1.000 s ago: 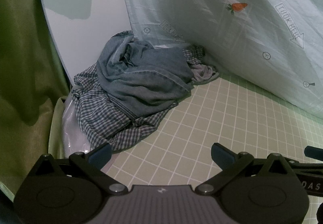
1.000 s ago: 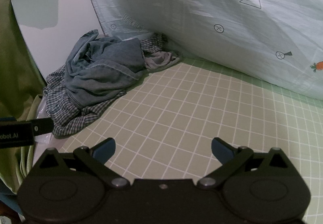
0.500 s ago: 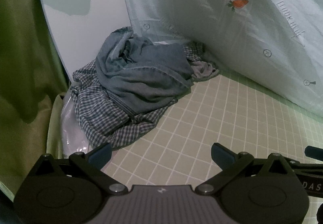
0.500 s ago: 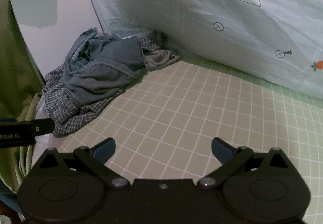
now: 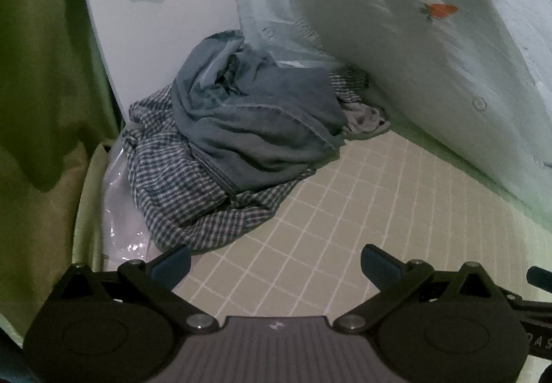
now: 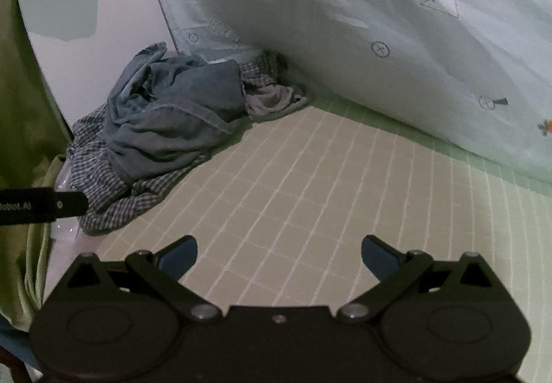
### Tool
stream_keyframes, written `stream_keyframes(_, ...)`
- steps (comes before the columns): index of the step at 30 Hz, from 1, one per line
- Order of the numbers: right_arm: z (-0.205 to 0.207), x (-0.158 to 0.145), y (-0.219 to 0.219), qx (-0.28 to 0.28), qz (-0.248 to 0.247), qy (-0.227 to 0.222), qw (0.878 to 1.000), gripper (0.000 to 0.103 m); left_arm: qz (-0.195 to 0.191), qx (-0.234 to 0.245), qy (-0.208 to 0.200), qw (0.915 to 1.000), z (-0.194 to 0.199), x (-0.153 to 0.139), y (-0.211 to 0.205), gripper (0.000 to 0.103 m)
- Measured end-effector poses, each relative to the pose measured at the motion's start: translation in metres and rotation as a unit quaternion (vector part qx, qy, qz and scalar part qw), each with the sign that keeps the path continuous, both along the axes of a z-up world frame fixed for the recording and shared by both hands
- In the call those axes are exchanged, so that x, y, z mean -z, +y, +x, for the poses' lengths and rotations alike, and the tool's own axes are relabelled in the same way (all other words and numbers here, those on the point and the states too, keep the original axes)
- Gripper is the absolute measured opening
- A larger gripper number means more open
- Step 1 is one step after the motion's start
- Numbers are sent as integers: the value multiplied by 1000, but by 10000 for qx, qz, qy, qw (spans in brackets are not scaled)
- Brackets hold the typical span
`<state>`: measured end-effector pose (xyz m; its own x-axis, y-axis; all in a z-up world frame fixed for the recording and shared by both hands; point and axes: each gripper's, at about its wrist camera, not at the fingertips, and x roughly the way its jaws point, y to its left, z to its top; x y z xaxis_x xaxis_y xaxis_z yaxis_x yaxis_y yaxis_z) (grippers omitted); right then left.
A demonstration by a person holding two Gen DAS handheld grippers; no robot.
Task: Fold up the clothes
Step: 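Grasp the blue jeans with both grippers and lift them from the pile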
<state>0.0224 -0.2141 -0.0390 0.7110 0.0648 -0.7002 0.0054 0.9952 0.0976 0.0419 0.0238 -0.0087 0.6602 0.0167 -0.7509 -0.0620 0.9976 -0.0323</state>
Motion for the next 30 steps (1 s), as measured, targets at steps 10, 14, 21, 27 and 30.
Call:
stream_keyframes(10,92,-20,17,-119,-164,-385,9991,103,123,1,-103,9999,83,-6,46,103)
stream_keyframes(14,155,-12,32,-161,-81,-370,9992,101,123,-362,-199,9991,141,-8,77,102)
stream_keyframes(21,271,9,59,-242,95,-288,9992,87,53,-659,-358,9972,259,3,116,86)
stream_keyframes(27,368,33,80,-313,245,-155,9991,71,-85,-625,-204,9978,339,35,120,65)
stream_keyframes(30,402,56,84,-278,362,76,9989,67,28,-721,-83,9974,360,54,117,53)
